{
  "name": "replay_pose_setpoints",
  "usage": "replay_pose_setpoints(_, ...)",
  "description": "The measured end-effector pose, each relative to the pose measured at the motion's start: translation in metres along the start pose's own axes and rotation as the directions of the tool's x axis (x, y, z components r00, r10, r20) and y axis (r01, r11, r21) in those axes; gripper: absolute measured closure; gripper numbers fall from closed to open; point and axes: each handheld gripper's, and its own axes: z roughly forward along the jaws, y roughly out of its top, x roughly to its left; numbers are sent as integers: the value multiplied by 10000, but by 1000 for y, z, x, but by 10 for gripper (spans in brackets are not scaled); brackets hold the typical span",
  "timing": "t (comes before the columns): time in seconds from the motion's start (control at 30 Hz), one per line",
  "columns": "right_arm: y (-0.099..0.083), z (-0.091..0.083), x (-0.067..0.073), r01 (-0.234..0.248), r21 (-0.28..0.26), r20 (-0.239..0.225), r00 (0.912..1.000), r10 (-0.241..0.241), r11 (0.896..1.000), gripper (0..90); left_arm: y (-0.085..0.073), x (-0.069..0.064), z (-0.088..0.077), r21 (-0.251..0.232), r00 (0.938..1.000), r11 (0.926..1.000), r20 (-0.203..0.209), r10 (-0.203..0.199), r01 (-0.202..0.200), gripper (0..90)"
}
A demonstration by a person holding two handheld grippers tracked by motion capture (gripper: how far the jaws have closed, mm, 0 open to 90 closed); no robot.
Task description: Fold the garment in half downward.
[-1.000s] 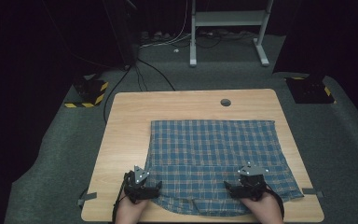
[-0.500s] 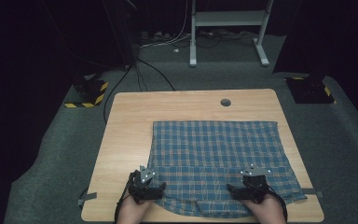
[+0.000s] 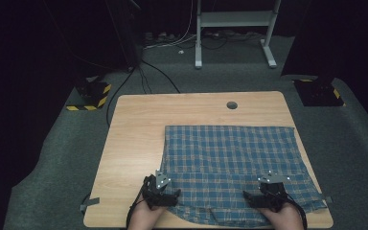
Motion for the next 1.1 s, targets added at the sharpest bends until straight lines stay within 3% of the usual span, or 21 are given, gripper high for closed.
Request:
replay_pose_setpoints(0.2,-6,-7,-9,-116,40,124,9999,116,9999,91,4,-13,3,-16,9991,9992,149,389,-389,111)
replay_pose_setpoints(0.33,-9,-10,-14,-221,71,243,9995,220,9997,91,4,-17,5,-35,9981,9996,544,294,-293,112)
replay_pose_setpoints(0.53,-13,-13,-22,-478,230,605,9971,463,9986,107,5,-21,7,-107,9976,9995,627,297,-291,111)
replay_pose_setpoints(0.8,-13,-16,-25,-477,175,459,9978,468,9987,94,7,-21,11,-131,9969,9994,715,332,-324,75)
replay_pose_setpoints(0.9,-11,-21,-26,-366,-178,560,9977,375,9992,67,7,-17,11,-139,9958,9997,888,235,-224,39)
replay_pose_setpoints(1.03,-5,-28,-24,-165,-943,686,9974,230,9954,40,5,-12,4,-578,9943,9982,1050,204,-144,17)
replay_pose_setpoints(1.1,-1,-30,-22,-39,-1264,635,9979,120,9920,25,4,-8,0,-679,9933,9975,1147,-106,185,8)
